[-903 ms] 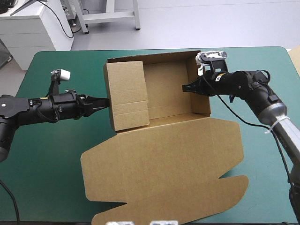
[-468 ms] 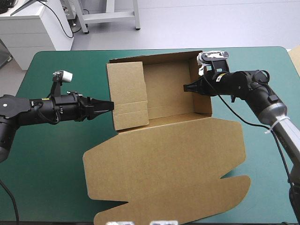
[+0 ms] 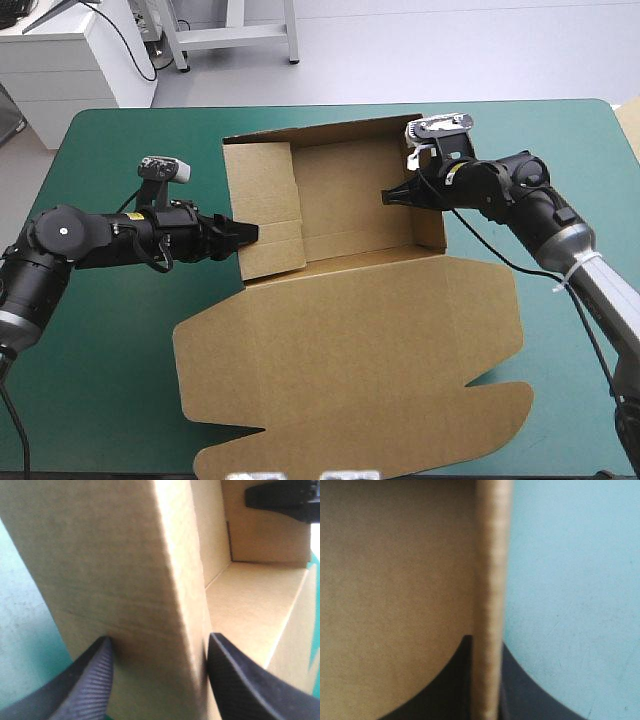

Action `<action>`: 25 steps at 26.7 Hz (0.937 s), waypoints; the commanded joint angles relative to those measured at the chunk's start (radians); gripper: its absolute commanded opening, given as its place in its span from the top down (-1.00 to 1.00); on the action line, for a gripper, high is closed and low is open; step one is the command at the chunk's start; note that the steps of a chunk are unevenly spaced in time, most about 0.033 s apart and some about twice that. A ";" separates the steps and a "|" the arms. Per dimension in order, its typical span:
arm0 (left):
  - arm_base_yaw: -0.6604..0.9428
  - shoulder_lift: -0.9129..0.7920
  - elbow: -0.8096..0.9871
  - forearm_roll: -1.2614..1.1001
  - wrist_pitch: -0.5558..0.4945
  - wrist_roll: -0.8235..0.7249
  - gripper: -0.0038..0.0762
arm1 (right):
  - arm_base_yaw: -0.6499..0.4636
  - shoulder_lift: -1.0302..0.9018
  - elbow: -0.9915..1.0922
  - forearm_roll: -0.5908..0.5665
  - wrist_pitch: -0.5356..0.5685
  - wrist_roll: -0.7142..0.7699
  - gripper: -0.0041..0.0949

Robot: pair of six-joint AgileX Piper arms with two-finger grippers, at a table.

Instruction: Fold the box

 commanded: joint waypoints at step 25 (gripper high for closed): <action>-0.097 0.040 -0.032 0.163 -0.284 -0.161 0.92 | 0.108 -0.038 -0.027 -0.050 0.012 0.102 0.92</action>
